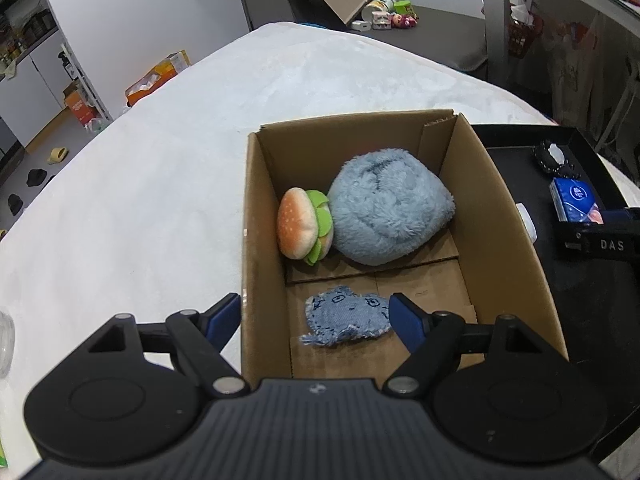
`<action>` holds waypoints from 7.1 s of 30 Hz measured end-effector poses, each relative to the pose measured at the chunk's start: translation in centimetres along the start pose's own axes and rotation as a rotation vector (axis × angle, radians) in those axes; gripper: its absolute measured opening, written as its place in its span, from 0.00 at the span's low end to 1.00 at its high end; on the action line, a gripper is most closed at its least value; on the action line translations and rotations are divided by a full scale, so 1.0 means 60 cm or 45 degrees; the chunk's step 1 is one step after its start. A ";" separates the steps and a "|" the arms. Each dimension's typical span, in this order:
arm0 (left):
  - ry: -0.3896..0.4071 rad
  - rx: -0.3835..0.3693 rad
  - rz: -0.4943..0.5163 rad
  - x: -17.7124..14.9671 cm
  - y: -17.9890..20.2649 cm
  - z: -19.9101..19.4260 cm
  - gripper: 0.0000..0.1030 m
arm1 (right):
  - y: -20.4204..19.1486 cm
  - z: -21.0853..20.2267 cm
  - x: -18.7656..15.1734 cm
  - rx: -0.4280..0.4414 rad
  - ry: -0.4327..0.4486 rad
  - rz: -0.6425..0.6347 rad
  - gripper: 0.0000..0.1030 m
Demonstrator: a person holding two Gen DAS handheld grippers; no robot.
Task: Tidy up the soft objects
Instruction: 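Grasp the blue Vinda tissue pack with the right gripper, then lift the tissue pack and carry it over the box, then open the right gripper to drop the tissue pack into the box, then move the right tool to the white wrapped bundle and grasp it, then carry the white bundle over the box and lower it in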
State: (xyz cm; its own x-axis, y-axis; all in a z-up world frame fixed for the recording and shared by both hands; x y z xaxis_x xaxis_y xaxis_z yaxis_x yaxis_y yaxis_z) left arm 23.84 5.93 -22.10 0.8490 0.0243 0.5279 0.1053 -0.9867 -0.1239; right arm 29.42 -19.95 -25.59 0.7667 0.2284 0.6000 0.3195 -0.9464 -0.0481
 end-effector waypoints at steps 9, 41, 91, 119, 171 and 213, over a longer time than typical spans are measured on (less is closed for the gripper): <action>0.028 -0.015 -0.042 -0.003 -0.018 -0.014 0.77 | -0.012 -0.040 0.015 -0.004 0.056 -0.029 0.56; 0.088 -0.107 -0.120 -0.031 -0.063 -0.029 0.58 | -0.180 -0.152 0.082 0.093 0.272 -0.278 0.56; 0.050 -0.138 -0.108 -0.034 -0.048 -0.028 0.44 | -0.213 -0.146 0.053 0.143 0.224 -0.364 0.59; 0.053 -0.063 -0.027 -0.009 -0.014 -0.011 0.64 | -0.109 -0.049 0.022 0.209 0.090 -0.183 0.65; 0.110 -0.082 -0.035 -0.009 -0.022 -0.037 0.64 | -0.090 -0.094 0.075 0.169 0.145 -0.063 0.37; 0.040 -0.173 -0.146 -0.055 -0.070 -0.016 0.12 | -0.247 -0.114 0.072 0.209 0.178 -0.329 0.43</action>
State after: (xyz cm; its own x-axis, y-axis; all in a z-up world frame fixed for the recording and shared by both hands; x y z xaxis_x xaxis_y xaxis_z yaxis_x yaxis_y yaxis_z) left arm 20.09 9.85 -22.54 0.8184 0.1348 0.5585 0.1276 -0.9905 0.0522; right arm 24.16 -6.48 -16.85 0.5685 0.4115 0.7123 0.5876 -0.8091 -0.0016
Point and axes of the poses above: each gripper's, at about its wrist camera, not at the fingertips, and z roughly the way its jaws point, y to its right, x to its top, the point moved 9 cm from there along z, roughly the way its jaws point, and after that the axes turned 2 degrees about -z, right-handed, at the moved point
